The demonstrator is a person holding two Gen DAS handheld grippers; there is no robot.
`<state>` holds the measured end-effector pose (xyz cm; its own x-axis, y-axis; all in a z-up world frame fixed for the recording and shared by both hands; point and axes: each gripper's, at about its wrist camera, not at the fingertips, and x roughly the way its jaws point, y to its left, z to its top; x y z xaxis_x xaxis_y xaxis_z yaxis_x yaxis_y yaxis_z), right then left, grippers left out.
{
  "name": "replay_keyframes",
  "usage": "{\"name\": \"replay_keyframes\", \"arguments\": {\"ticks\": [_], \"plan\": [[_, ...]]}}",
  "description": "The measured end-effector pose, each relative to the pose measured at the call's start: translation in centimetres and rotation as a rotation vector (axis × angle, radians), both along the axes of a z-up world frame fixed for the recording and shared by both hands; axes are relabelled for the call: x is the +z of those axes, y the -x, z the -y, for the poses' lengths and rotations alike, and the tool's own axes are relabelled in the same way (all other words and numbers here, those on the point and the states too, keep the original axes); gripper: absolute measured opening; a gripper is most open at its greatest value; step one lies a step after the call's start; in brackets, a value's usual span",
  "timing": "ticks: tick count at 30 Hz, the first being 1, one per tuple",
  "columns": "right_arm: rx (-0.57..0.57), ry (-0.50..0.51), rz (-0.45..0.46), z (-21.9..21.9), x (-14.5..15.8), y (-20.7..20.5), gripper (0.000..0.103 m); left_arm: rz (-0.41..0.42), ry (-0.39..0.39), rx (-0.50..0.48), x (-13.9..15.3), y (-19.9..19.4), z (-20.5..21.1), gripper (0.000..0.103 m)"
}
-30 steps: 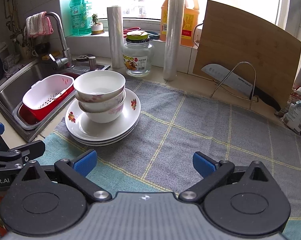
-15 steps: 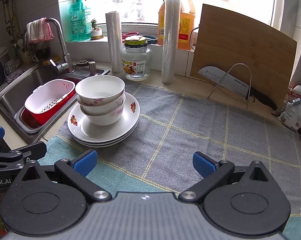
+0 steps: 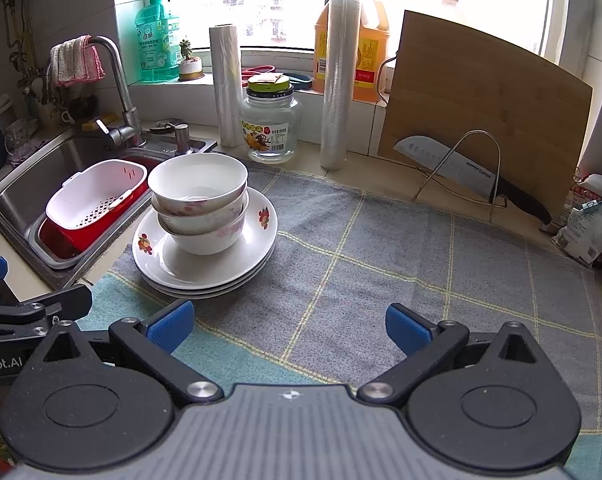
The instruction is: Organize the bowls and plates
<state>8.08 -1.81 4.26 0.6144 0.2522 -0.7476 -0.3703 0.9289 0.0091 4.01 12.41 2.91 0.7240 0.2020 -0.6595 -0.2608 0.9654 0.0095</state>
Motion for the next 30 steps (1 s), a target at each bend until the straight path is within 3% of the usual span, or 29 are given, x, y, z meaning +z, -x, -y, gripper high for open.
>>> {"name": "replay_keyframes", "arguments": {"ticks": [30], "plan": [[-0.016, 0.004, -0.014, -0.06, -0.1, -0.81, 0.103, -0.015, -0.007, 0.004, -0.07, -0.53, 0.18, 0.102]]}}
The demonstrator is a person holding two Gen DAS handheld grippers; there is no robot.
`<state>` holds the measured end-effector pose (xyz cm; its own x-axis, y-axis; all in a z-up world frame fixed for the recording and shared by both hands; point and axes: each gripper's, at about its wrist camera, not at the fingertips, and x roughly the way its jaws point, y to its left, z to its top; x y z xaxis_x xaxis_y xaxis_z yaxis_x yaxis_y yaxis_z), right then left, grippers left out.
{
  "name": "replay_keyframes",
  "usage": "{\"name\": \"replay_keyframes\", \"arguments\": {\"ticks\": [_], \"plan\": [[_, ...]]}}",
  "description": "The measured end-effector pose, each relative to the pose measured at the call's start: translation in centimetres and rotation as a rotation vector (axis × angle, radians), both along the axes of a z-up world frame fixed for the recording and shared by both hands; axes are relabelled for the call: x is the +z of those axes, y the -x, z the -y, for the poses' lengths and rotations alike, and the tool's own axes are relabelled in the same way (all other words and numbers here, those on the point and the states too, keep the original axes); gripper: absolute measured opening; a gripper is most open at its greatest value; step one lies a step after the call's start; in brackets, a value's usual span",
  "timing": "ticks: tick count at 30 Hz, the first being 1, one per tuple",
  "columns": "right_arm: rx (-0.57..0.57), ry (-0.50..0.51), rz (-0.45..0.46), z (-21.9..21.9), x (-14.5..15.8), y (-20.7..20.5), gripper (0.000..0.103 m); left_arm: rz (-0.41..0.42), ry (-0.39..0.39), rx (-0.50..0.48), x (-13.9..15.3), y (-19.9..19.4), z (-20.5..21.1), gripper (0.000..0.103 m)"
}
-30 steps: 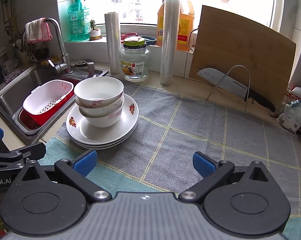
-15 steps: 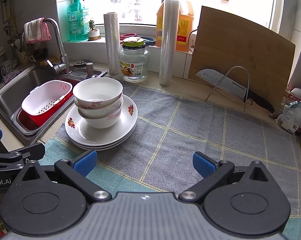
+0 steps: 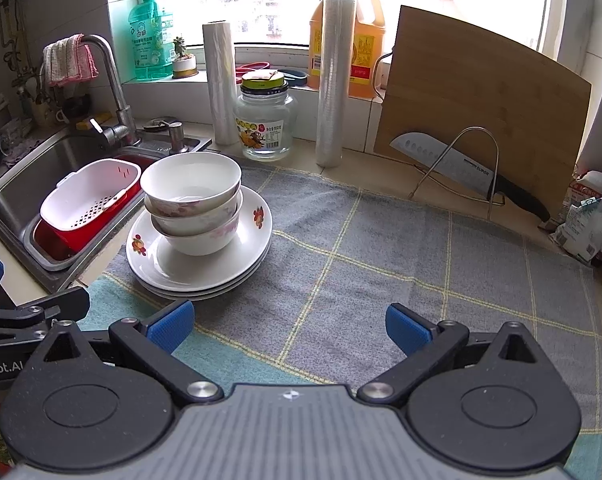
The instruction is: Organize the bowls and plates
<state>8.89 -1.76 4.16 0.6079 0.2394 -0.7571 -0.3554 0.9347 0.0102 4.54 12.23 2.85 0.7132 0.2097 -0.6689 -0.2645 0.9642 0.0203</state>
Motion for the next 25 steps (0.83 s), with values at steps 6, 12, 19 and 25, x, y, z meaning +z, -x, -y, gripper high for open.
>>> {"name": "replay_keyframes", "arguments": {"ticks": [6, 12, 19, 25], "plan": [[-0.001, -0.001, -0.001, 0.06, -0.05, -0.17, 0.103, -0.001, -0.004, 0.0, 0.0, -0.2, 0.02, 0.102], [-0.002, -0.003, 0.001, 0.17, -0.04, -0.27, 0.103, -0.001, -0.01, -0.001, 0.09, -0.28, 0.2, 0.102], [-0.003, -0.004, 0.0, 0.24, 0.0, -0.32, 0.103, -0.002, -0.013, -0.002, 0.21, -0.28, 0.31, 0.102], [-0.004, 0.001, 0.003, 0.22, 0.12, -0.29, 0.103, -0.003, -0.011, -0.002, 0.23, -0.29, 0.31, 0.102]]}}
